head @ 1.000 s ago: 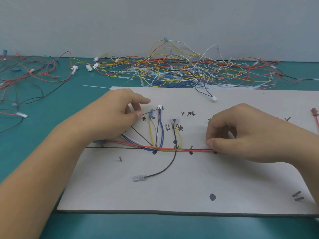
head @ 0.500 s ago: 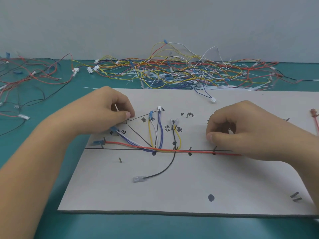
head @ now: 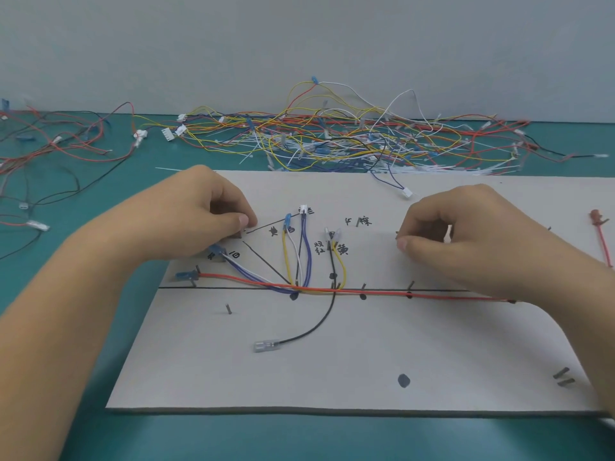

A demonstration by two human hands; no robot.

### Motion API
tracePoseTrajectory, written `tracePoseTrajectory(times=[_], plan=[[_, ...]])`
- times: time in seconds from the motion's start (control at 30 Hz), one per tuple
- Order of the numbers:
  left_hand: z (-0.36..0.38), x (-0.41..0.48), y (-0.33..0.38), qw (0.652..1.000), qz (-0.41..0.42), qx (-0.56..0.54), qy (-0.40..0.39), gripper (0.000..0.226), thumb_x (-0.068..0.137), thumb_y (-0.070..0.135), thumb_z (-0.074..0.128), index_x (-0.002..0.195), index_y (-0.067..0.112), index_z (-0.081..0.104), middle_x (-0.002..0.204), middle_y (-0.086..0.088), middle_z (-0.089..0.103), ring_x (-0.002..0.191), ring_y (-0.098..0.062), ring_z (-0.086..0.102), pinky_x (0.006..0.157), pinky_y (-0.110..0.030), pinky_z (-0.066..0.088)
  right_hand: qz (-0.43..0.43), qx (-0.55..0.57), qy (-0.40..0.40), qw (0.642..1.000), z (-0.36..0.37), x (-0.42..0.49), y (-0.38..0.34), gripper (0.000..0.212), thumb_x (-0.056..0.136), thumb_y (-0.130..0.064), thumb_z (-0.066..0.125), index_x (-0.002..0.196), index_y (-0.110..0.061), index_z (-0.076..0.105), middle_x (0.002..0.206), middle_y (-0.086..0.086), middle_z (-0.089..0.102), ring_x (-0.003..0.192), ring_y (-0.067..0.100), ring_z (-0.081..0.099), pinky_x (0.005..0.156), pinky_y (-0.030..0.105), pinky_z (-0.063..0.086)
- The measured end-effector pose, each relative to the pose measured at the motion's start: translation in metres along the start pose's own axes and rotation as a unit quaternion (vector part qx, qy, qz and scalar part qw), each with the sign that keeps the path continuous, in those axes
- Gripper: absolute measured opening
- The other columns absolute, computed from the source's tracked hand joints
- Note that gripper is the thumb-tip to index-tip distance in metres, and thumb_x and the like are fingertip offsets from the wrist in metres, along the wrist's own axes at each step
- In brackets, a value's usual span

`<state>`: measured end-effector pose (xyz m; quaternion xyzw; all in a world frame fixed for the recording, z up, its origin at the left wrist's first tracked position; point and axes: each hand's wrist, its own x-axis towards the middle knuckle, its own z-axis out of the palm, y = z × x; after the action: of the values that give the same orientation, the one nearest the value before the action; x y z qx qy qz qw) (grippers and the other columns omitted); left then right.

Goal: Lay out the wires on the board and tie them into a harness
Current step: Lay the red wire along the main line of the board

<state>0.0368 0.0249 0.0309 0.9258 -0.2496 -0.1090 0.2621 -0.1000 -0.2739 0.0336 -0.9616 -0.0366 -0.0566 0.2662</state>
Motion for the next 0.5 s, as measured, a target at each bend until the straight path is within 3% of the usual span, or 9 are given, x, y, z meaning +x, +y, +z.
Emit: tracePoseTrajectory(times=[0.17, 0.37, 0.5], plan=[[0.0, 0.0, 0.0, 1.0, -0.001, -0.013, -0.001, 0.02, 0.098, 0.029, 0.064, 0.088, 0.034, 0.08, 0.077, 0.017, 0.076, 0.07, -0.002, 0.069, 0.079, -0.036, 0.061, 0.021, -0.025, -0.013, 0.999, 0.001, 0.002, 0.003, 0.017, 0.085, -0.021, 0.065, 0.07, -0.028, 0.072, 0.074, -0.019, 0.069, 0.074, 0.003, 0.062, 0.061, 0.016, 0.047], [-0.016, -0.006, -0.014, 0.999, 0.0, -0.026, -0.025, 0.037, 0.101, 0.011, 0.06, 0.098, 0.045, 0.075, 0.084, 0.011, 0.079, 0.074, -0.012, 0.073, 0.091, -0.05, 0.058, 0.017, -0.027, -0.021, 0.999, 0.002, 0.002, 0.003, 0.019, 0.085, -0.018, 0.066, 0.071, -0.029, 0.072, 0.072, -0.021, 0.068, 0.076, 0.001, 0.062, 0.064, 0.01, 0.045], [-0.02, -0.006, -0.019, 0.999, -0.007, -0.005, -0.044, 0.031, 0.099, 0.021, 0.065, 0.098, 0.05, 0.074, 0.082, 0.012, 0.079, 0.08, -0.011, 0.073, 0.095, -0.052, 0.055, 0.024, -0.025, -0.034, 0.999, 0.003, 0.001, 0.004, 0.019, 0.086, -0.019, 0.066, 0.071, -0.03, 0.071, 0.072, -0.021, 0.068, 0.074, 0.0, 0.061, 0.063, 0.01, 0.045]])
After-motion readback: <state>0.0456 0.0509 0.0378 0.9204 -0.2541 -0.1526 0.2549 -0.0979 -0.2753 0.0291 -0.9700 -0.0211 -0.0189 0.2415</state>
